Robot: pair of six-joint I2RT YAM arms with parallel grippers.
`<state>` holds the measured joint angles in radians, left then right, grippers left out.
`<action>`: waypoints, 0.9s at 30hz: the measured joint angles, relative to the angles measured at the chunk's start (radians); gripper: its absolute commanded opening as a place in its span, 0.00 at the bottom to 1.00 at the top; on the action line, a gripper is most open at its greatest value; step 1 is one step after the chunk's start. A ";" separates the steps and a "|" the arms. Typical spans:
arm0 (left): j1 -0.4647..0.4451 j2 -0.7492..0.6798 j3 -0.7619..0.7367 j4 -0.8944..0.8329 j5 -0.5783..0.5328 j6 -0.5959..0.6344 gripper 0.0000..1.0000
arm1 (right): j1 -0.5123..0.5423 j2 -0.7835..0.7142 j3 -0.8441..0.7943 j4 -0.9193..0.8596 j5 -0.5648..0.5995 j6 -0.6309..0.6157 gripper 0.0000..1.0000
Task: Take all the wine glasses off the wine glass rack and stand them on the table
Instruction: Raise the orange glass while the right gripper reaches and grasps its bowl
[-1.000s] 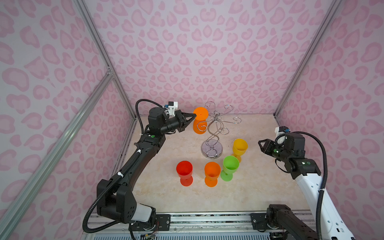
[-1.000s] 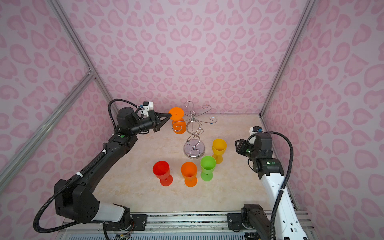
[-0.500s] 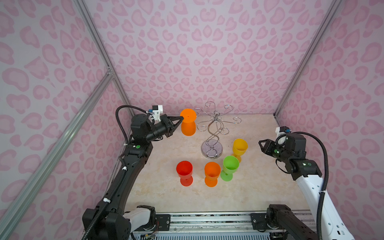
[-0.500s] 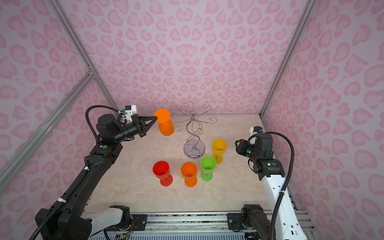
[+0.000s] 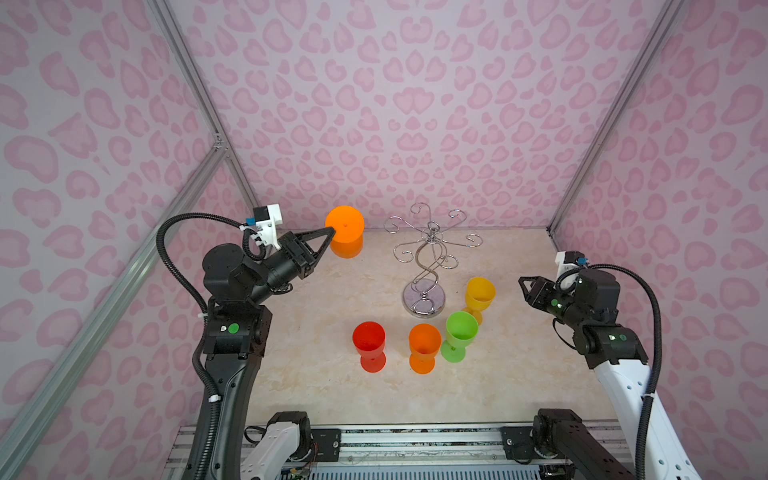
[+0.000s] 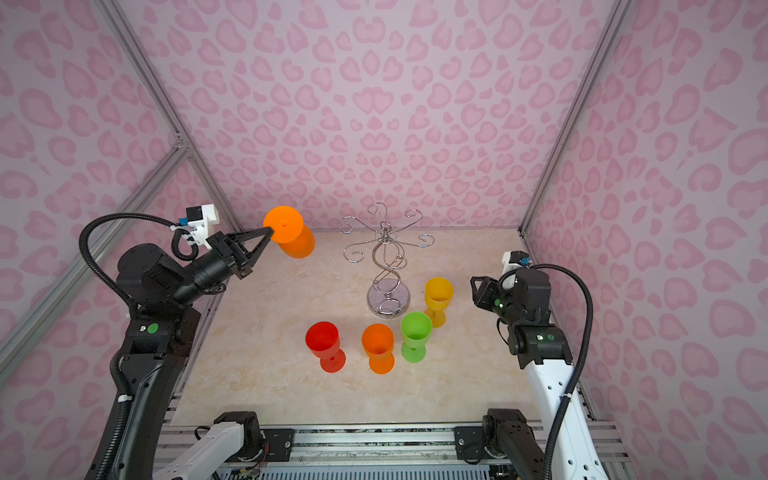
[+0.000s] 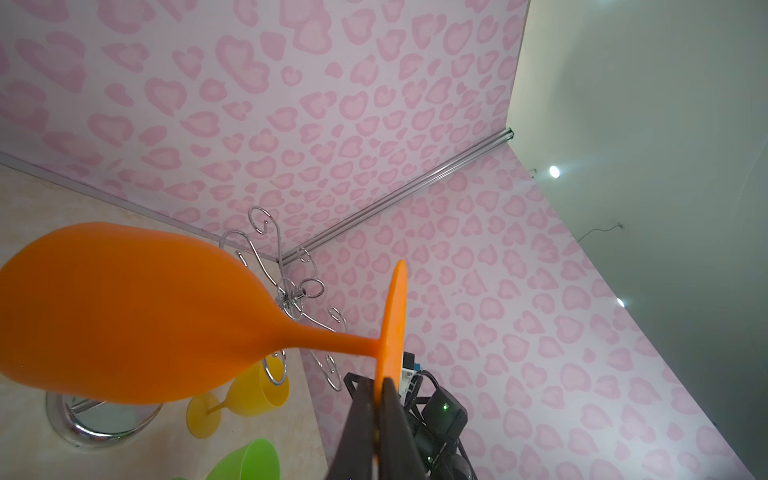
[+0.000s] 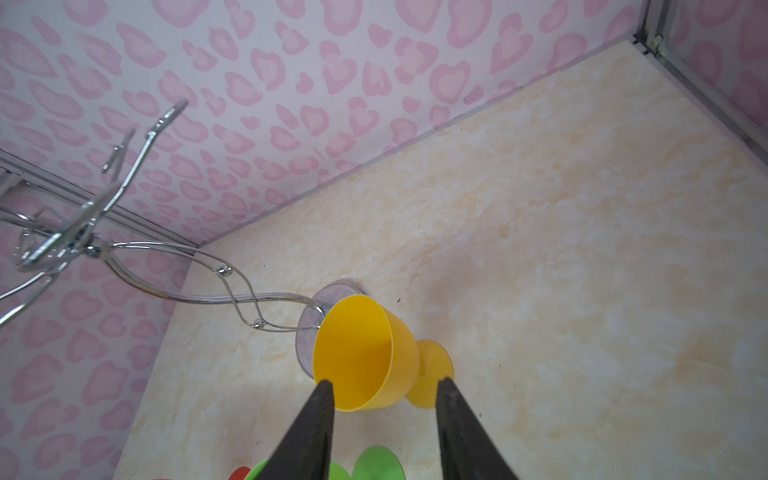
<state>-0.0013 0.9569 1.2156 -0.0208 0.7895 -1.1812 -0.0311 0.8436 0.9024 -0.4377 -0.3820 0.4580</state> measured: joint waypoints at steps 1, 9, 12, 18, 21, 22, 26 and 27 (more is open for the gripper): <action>-0.001 0.002 0.000 0.021 0.000 -0.008 0.02 | 0.000 -0.020 -0.010 0.023 -0.007 0.007 0.41; -0.142 0.073 0.032 0.336 0.034 -0.150 0.02 | 0.000 -0.126 -0.037 0.213 -0.070 0.054 0.41; -0.212 0.119 0.051 0.479 0.042 -0.204 0.02 | -0.002 -0.127 -0.040 0.303 -0.113 0.096 0.43; -0.344 0.215 0.064 0.726 0.037 -0.317 0.02 | -0.002 -0.101 -0.050 0.493 -0.200 0.209 0.46; -0.406 0.268 0.064 0.840 0.024 -0.371 0.02 | 0.001 -0.084 -0.056 0.612 -0.247 0.270 0.49; -0.428 0.289 0.064 0.879 0.019 -0.388 0.02 | 0.003 -0.073 -0.061 0.658 -0.261 0.298 0.50; -0.507 0.390 0.071 1.029 -0.005 -0.476 0.02 | 0.011 -0.014 -0.083 0.861 -0.311 0.422 0.53; -0.519 0.413 0.073 1.060 -0.009 -0.499 0.02 | 0.015 0.000 -0.089 0.899 -0.323 0.453 0.54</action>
<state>-0.5201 1.3701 1.2888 1.0393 0.7807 -1.6802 -0.0158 0.8433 0.8139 0.4610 -0.7052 0.9108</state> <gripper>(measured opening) 0.060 0.527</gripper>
